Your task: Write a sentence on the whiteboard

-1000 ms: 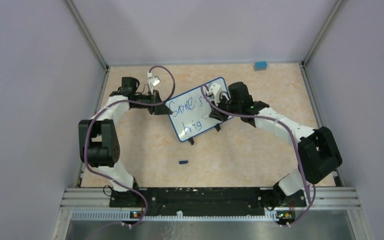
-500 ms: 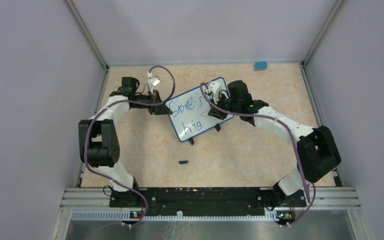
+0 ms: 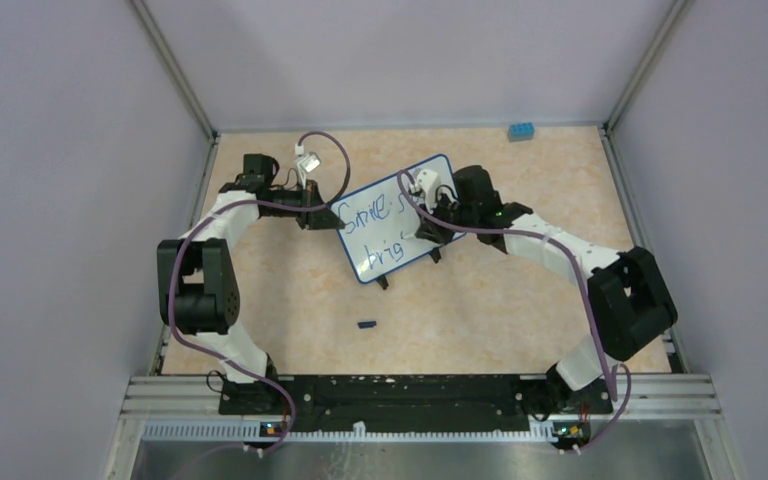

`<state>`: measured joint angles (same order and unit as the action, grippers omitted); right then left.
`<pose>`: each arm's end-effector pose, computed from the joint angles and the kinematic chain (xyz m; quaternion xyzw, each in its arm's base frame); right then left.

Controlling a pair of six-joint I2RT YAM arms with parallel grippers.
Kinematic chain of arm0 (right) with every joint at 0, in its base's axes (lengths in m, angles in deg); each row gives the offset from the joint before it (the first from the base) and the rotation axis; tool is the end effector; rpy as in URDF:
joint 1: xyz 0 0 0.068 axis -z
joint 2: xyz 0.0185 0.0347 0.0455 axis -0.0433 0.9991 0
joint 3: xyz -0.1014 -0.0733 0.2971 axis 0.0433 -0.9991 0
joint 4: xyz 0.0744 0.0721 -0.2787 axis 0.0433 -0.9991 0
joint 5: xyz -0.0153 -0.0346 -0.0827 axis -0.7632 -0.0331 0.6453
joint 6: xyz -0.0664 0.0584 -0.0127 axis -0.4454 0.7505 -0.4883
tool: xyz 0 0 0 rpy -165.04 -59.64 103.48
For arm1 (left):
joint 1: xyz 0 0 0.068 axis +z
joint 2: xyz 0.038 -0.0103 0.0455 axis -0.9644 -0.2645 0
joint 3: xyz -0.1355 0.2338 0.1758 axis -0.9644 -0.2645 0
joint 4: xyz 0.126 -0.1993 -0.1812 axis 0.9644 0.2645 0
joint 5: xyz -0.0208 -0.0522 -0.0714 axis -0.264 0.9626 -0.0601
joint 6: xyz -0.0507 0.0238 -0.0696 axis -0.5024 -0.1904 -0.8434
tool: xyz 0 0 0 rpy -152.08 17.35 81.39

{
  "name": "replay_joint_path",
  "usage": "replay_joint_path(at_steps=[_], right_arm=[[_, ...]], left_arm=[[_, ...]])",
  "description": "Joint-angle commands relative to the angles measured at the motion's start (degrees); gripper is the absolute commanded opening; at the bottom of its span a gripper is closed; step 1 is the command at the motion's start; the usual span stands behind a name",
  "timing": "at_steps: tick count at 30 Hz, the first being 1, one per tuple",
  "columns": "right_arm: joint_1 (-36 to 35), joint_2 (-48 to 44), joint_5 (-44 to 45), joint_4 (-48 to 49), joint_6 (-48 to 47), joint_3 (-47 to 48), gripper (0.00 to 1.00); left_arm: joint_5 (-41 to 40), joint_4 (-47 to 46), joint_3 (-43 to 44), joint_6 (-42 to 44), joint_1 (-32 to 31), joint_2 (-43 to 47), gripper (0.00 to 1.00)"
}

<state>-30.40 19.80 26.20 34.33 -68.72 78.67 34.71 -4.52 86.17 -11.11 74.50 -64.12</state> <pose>0.3335 0.2542 0.2624 -0.4587 0.7512 0.2422 0.4082 0.3935 -0.0744 0.2511 0.2560 0.7767 -0.4981 0.2881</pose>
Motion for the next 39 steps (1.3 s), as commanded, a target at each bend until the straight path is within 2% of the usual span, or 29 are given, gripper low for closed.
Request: replay_joint_path(at_steps=[1,10,28,39], right_arm=[[-0.2,-0.6,0.6,1.2,-0.7,-2.1,0.00],[-0.8,-1.3,0.5,1.4,-1.1,-5.5,0.00],[-0.7,-0.3,1.5,2.5,0.5,0.8,0.00],[1.4,-1.3,2.5,1.0,-0.9,0.6,0.00]], left_arm=[[-0.7,0.1,0.7,2.0,-0.6,-0.2,0.00],[-0.8,0.1,0.6,2.1,-0.6,-0.2,0.00],[-0.9,0.3,0.8,2.1,-0.6,-0.2,0.00],[-0.9,0.4,0.9,2.3,-0.6,-0.2,0.00]])
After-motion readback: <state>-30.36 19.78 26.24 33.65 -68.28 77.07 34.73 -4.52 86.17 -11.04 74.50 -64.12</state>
